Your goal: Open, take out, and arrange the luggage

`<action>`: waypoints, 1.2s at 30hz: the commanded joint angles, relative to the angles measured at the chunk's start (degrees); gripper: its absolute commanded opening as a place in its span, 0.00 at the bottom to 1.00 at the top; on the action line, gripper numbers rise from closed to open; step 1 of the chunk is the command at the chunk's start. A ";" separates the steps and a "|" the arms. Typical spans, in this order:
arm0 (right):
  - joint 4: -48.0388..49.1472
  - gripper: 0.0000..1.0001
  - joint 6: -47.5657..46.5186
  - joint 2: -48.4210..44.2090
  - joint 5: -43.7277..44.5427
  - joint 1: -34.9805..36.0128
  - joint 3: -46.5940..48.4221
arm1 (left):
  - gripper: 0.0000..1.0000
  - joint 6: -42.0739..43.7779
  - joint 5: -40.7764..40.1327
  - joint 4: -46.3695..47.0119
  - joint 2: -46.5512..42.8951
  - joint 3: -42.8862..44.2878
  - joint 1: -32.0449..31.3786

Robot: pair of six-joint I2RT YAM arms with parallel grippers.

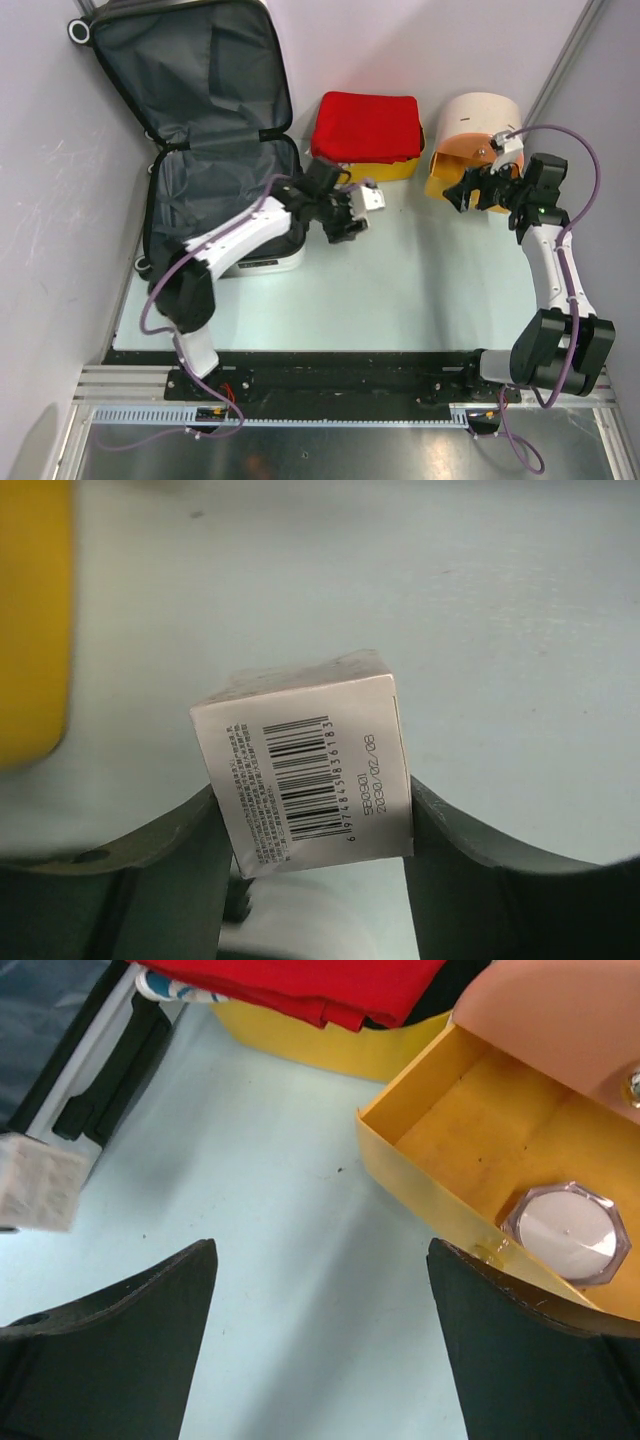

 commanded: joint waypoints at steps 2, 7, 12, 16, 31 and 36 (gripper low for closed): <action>-9.15 0.91 -9.89 0.48 -2.03 -1.15 2.59 | 0.15 7.82 1.49 -1.79 11.76 7.12 -4.36; -16.11 0.91 -16.40 1.27 -4.05 -2.55 2.59 | 0.15 12.65 -1.86 -1.88 18.46 10.82 -8.05; -19.90 0.92 -23.08 3.02 -4.66 -2.29 2.59 | 0.55 14.68 -0.63 -1.79 20.05 10.56 -8.41; -20.25 0.94 -28.79 5.04 -3.79 1.21 2.59 | 0.91 11.61 1.82 -1.79 15.60 11.88 -6.92; -14.71 1.00 -46.90 18.13 3.77 33.12 3.56 | 1.00 -3.96 15.81 -2.84 -11.05 -0.85 15.30; -16.99 1.00 -51.29 25.16 3.07 35.33 5.93 | 1.00 -6.33 15.37 -3.55 -15.27 -5.25 20.67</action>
